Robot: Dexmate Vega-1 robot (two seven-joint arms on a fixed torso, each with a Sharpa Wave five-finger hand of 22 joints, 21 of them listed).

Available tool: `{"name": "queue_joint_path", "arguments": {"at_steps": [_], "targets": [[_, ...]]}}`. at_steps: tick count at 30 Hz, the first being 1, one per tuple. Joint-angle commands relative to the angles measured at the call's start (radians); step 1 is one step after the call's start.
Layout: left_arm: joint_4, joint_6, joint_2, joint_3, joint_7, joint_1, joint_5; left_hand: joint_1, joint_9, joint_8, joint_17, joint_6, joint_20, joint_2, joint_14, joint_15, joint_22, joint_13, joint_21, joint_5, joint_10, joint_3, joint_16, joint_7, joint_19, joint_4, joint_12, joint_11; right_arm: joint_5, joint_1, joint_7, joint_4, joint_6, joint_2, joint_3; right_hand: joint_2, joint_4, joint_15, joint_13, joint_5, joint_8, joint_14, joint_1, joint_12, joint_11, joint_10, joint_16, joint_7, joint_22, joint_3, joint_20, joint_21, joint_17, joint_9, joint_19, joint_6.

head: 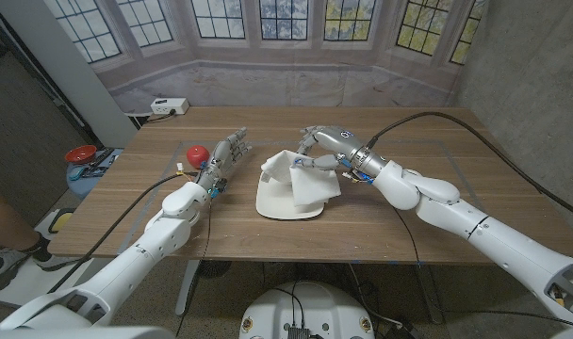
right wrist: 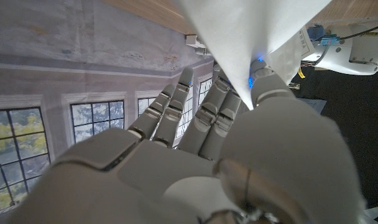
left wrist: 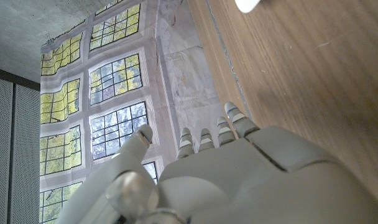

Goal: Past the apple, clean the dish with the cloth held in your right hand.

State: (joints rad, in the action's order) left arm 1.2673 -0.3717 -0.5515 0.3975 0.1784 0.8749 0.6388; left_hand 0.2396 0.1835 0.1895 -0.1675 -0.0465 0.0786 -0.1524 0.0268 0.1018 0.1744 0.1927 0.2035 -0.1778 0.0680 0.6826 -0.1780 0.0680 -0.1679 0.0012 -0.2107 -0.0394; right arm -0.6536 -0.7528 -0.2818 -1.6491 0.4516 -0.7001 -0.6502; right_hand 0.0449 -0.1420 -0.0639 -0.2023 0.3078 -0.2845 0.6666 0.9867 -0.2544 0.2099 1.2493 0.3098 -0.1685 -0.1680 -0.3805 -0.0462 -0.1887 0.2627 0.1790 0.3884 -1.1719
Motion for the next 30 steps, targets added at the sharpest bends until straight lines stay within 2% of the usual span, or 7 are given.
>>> {"name": "queue_joint_path", "arguments": {"at_steps": [1,30], "targets": [[0.009,0.011,-0.011,0.002,0.003,0.0,-0.006,0.007,0.004,0.003,-0.003,-0.005,0.005,-0.001,-0.002,-0.003,0.004,0.005,-0.002,-0.003,-0.003,-0.001,0.002,0.003,-0.005,-0.007,-0.004,0.003,-0.003,0.06,0.007,0.097,0.023,0.056,-0.057,-0.013,0.0,-0.152,-0.004,-0.005,0.001,-0.009,0.004,0.005,0.005,-0.001,-0.005,-0.046,0.0,0.004,-0.017,0.002,0.004,0.005,-0.007,-0.055],[0.011,0.029,-0.022,0.009,0.009,-0.01,-0.014,0.009,0.004,0.003,-0.004,-0.009,0.007,-0.003,-0.003,-0.004,0.004,0.005,-0.002,-0.003,-0.004,-0.005,0.0,0.001,-0.005,-0.012,-0.004,0.003,0.06,0.124,0.043,0.241,0.017,0.109,-0.131,-0.02,0.002,-0.151,-0.005,-0.011,0.011,-0.016,0.005,0.012,0.005,-0.008,-0.005,-0.047,0.0,0.017,-0.016,0.001,0.008,0.006,-0.008,-0.051]]}}
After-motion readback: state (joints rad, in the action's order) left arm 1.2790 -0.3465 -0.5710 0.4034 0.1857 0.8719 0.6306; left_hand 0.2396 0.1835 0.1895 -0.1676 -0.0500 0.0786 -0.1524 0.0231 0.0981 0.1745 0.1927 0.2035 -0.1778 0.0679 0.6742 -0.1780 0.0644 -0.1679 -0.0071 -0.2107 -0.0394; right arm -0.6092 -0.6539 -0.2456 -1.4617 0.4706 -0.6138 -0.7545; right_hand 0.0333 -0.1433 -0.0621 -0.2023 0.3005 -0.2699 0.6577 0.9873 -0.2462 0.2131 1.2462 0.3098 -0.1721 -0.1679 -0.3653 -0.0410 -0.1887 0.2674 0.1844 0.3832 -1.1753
